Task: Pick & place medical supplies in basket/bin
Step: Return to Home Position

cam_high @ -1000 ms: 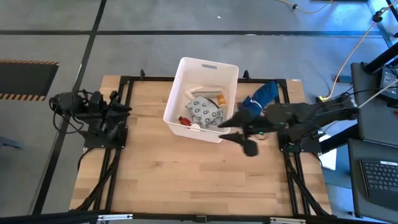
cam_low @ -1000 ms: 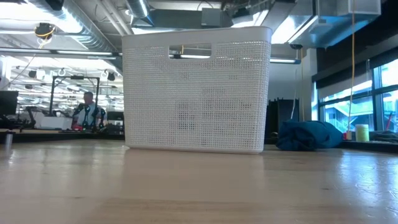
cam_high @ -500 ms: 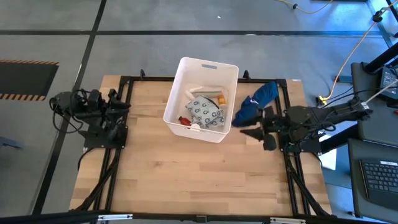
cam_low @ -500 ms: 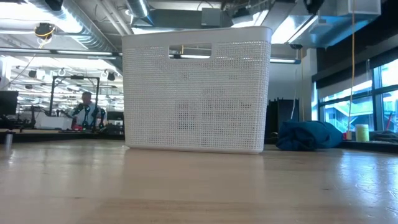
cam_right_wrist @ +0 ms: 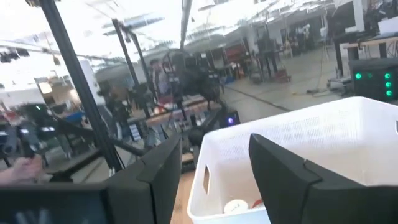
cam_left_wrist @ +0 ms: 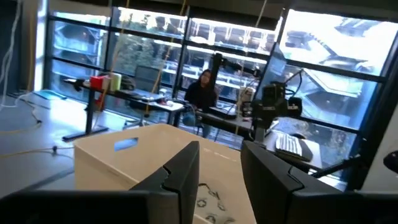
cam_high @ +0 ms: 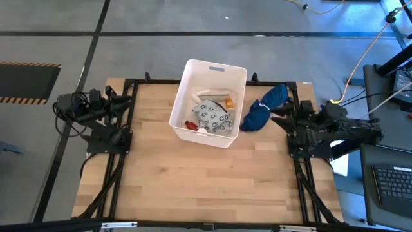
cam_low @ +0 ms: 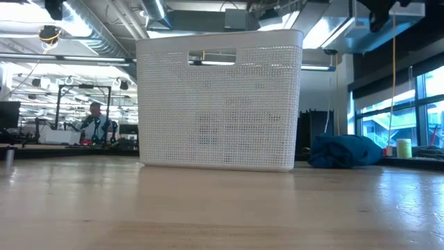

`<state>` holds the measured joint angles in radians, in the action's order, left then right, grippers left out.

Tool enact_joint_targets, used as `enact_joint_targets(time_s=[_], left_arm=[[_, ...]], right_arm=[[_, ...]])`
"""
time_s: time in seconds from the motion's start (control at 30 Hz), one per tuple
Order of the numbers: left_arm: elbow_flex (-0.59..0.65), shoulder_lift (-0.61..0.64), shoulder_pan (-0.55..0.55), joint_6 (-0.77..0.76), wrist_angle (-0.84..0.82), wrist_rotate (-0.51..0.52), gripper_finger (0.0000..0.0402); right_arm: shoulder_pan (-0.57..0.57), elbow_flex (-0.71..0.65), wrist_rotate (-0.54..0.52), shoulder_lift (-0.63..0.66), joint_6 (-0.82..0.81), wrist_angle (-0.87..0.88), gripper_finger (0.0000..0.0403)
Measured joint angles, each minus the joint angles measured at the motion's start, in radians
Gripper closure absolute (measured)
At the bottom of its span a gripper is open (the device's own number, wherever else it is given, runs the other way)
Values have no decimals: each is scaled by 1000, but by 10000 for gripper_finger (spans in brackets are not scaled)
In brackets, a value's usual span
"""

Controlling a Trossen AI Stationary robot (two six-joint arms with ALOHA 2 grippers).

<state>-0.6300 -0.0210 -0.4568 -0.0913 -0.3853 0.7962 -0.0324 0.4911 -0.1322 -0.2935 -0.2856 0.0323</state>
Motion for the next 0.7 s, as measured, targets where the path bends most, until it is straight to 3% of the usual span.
enact_joint_targets(time_s=[0.23,0.7], left_arm=[[7,19,0,4,-13,14,288],[188,20,0,-20,92,67,288]], right_arm=[[1,-62,2,112,-16,8,214],[2,-107,-7,294,27,52,214]])
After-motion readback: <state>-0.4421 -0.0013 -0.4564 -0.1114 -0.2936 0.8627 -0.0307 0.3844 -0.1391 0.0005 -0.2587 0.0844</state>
